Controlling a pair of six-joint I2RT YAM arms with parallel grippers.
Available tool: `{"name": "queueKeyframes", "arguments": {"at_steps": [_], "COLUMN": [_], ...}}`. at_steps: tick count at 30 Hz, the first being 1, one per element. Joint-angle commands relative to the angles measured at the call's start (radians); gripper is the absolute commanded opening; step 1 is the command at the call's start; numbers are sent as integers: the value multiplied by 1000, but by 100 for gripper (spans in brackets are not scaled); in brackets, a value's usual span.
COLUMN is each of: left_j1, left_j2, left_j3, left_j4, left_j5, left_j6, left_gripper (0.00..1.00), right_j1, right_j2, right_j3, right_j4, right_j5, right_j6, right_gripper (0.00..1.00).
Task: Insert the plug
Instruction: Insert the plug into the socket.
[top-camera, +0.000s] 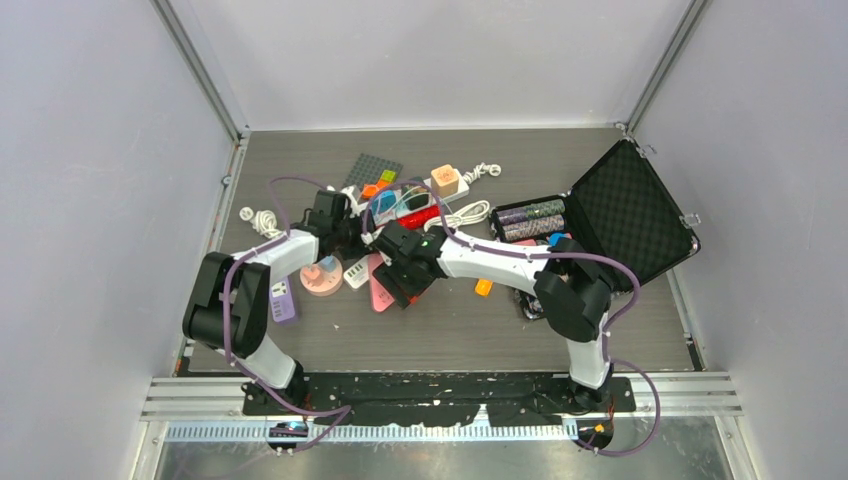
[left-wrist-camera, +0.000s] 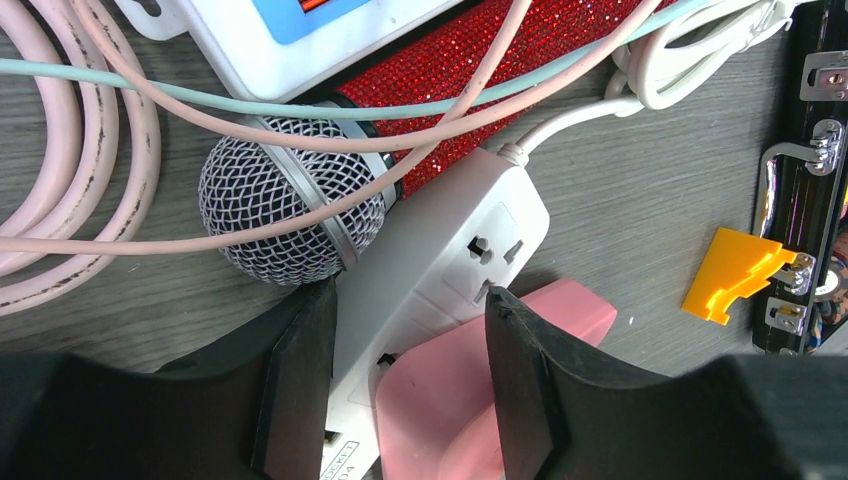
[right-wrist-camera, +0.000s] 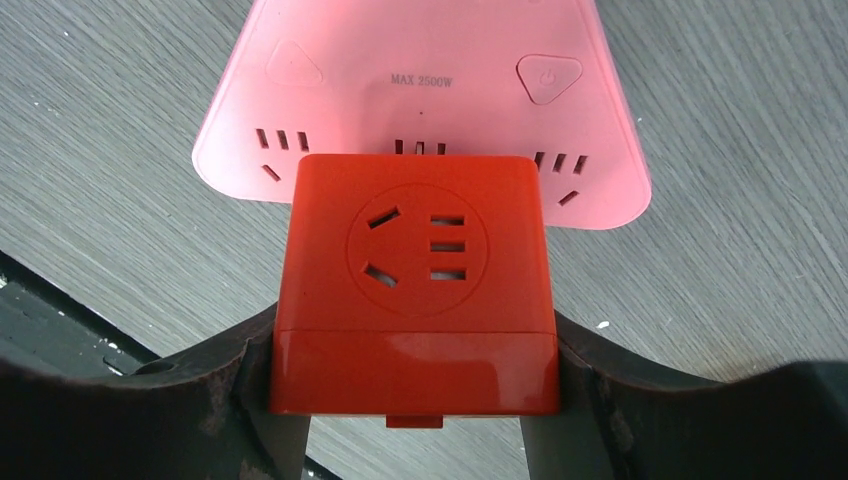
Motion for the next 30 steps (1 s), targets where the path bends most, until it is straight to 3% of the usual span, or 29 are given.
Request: {"name": "queueKeyframes", "arguments": {"at_steps": [1,10,17,22,30], "left_j1": [-19,-19,-19,-19,-14], "left_j2": [21,18,18,21,-2], "left_j3": [-73,-96,-98,-110,-108], "left_j4": [-195,-178,-178,-167,-175], "left_j5": [43,47,48,53,44], "left_j6": [4,1,-2,-10,-14], "left_gripper": [51,44,43,41,39], "right_j1": [-24,-43,-47,-47,-48], "right_j2": [90,140,208,273,129], "right_j3": [110,244,249,312,247], "right_j4": [64,62,47,-32,85], "right_j5": [17,14,4,23,52], "right_j6": [-15,-8,-4,-4,32], "right_gripper": [5,5,5,5,5]}}
